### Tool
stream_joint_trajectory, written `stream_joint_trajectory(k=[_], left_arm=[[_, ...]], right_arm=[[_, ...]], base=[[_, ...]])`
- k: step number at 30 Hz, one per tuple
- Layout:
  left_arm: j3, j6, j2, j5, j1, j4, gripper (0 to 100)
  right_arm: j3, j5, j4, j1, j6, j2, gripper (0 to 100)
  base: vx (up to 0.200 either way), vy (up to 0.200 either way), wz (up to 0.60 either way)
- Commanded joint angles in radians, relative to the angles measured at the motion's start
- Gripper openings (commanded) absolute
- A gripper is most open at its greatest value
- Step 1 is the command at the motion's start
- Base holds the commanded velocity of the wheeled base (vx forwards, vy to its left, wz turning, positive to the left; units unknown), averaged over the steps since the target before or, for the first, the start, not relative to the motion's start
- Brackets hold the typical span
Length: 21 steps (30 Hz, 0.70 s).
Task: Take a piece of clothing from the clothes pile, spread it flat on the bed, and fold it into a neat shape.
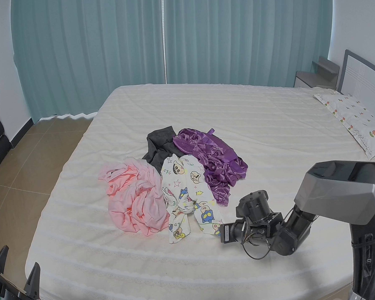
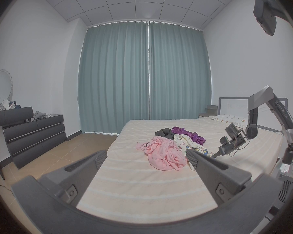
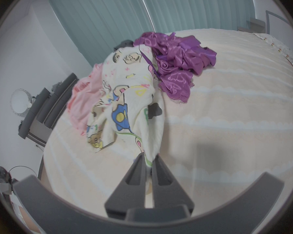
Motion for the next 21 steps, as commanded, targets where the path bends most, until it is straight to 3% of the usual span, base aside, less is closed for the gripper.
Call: stream_joint_trajectory(k=[1,14,21], left_arm=[[0.018,0.000,-0.018,0.001,0.000,0.000,100],[0.018,0.010,-0.018,-0.004,0.000,-0.003,100],[0.008,0.040,-0.018,-0.006,0.000,-0.020,100]], right_arm=[[0.285,0.037,-0.248,-0.002,0.000,-0.201,0],[0.505,0.071,-0.530,0.010,0.002,-0.422,0],[0.509,0.082,-0.530,0.041,0.000,-0.646,0]], base=[[0.000,0.000,0.00],[0.000,0.000,0.00],[0.000,0.000,0.00]])
